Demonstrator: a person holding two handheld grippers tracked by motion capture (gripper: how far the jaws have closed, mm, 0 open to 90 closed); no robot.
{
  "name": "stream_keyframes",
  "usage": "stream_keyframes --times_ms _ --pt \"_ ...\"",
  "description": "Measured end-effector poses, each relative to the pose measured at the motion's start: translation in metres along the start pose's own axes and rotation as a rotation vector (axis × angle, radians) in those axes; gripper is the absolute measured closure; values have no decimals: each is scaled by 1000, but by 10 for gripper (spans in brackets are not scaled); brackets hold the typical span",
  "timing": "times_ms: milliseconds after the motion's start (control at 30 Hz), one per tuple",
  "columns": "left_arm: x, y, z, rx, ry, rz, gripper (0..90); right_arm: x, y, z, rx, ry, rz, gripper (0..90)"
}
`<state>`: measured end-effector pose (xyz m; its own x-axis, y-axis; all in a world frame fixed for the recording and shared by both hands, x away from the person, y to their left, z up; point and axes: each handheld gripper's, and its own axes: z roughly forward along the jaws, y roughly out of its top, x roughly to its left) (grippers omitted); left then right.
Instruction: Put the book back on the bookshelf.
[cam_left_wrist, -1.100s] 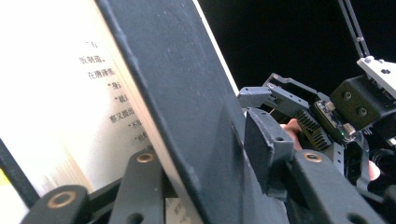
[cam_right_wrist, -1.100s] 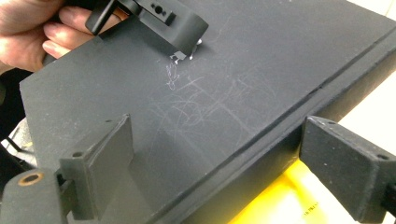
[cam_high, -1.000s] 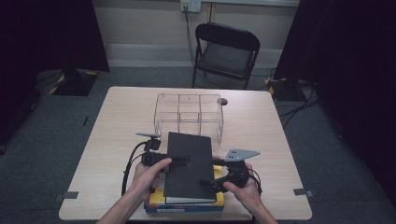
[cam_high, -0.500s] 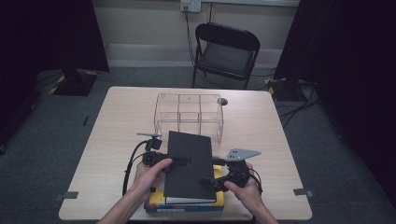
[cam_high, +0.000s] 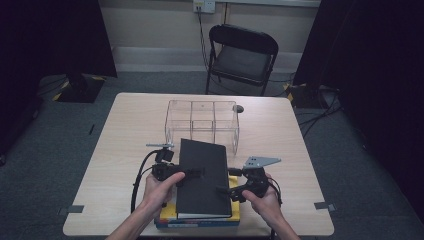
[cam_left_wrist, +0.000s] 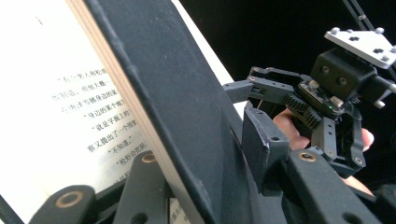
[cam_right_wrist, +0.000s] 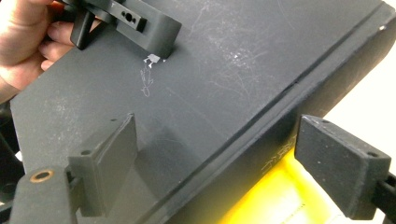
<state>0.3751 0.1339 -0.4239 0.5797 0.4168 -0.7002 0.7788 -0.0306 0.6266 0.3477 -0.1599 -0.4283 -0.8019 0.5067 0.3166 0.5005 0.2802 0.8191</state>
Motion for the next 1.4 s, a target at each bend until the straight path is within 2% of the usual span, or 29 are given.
stream_keyframes --times_ms 67,100,233,267,300,333,400,433,467,500,567,700,800,1067,1133,1300,1400 --pt "0 0 0 1 -1 6 637 0 0 0 0 3 5 129" --pt "-1 0 0 -5 -2 9 637 -2 1 0 3 7 24 124" --pt "-8 0 -2 -13 0 58 638 -4 1 0 0 22 42 93" --pt "-8 0 -2 -13 0 58 638 -4 1 0 0 22 42 93" --pt "-13 1 -3 -14 8 91 639 -6 1 0 -7 34 54 83" --pt "-15 1 -3 -21 8 104 639 -6 1 0 -14 35 58 82" --pt "-17 1 -4 -24 9 116 640 -6 2 -1 -17 37 56 82" --pt "-20 1 -5 -31 8 137 641 -7 2 -2 -28 46 69 80" --pt "-20 1 -5 -31 8 137 641 -8 2 -2 -31 52 74 76" --pt "-23 1 -5 -33 4 161 641 -9 2 -2 -35 60 79 71" --pt "-25 1 -5 -35 4 170 644 -10 2 -2 -41 68 90 70" --pt "-32 3 -7 -44 3 228 653 -16 2 -1 -42 120 143 66" --pt "-39 3 -7 -51 -2 273 659 -17 2 3 -44 190 164 60" --pt "-46 3 -9 -72 -13 332 675 -7 10 -1 -35 161 126 58" --pt "-51 4 -10 -101 -17 361 683 -2 13 -5 -46 130 94 62" --pt "-58 5 -14 -130 -30 417 708 6 18 -10 -69 85 42 78" --pt "-64 5 -17 -151 -26 472 719 11 21 -13 -84 55 -3 90"
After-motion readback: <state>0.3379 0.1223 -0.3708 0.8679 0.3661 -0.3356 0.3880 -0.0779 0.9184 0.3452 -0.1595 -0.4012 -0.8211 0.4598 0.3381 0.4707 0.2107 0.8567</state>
